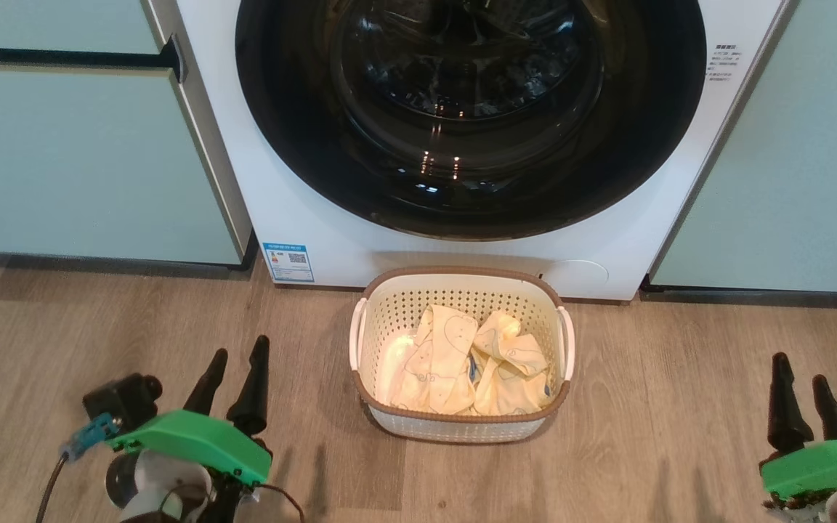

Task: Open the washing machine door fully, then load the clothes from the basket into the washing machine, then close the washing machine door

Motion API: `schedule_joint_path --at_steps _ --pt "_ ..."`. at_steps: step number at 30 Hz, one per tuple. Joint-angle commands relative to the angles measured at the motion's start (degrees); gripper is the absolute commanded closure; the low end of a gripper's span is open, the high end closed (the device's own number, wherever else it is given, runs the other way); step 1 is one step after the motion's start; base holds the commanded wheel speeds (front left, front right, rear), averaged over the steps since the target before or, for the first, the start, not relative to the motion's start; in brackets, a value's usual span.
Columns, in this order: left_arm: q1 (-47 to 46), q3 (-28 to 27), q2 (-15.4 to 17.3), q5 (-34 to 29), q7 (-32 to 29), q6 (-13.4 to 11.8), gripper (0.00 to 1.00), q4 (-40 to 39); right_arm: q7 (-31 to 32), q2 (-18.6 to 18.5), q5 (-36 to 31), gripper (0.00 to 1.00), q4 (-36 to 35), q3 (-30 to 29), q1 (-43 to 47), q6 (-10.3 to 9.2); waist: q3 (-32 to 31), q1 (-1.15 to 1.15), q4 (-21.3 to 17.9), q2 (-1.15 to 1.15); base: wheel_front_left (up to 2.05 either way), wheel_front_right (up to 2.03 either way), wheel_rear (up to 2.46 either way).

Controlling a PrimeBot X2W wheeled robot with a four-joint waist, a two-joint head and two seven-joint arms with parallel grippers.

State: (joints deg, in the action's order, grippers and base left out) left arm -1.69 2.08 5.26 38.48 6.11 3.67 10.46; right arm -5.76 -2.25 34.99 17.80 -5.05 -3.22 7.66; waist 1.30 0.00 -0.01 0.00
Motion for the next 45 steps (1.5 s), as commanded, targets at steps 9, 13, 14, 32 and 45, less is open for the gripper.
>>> schedule_joint_path --at_steps 9,13,14,32,45 --pt "-2.7 -0.8 1.6 -7.0 2.2 0.1 0.0 -2.3 -2.5 -0.3 -7.9 0.0 -2.0 2.3 -3.5 -0.12 -0.1 0.0 -0.5 0.0 0.0 0.0 0.0" --pt "-2.8 -0.5 1.6 -9.4 2.9 0.4 0.0 -2.2 -3.1 -0.3 -10.7 0.0 -2.0 2.9 -3.8 -0.13 0.1 0.0 -0.5 0.0 0.0 0.0 0.0" --pt "-2.9 -0.4 1.6 -10.0 3.1 0.5 0.0 -2.1 -3.2 -0.3 -11.5 0.0 -2.0 3.0 -3.9 -0.13 0.2 0.0 -0.5 0.0 0.0 0.0 0.0" --pt "-4.4 -0.3 1.6 -21.4 6.1 1.1 0.0 -2.0 -6.0 -0.5 -24.4 0.0 -2.6 4.8 -5.0 -0.15 1.0 0.0 -0.7 0.0 0.0 0.0 0.0" --pt "-5.2 -0.3 1.7 -30.5 8.3 1.2 0.0 -2.1 -8.2 -0.7 -33.6 0.0 -3.2 5.4 -5.7 -0.17 1.6 0.0 -0.7 0.0 0.0 0.0 0.0"
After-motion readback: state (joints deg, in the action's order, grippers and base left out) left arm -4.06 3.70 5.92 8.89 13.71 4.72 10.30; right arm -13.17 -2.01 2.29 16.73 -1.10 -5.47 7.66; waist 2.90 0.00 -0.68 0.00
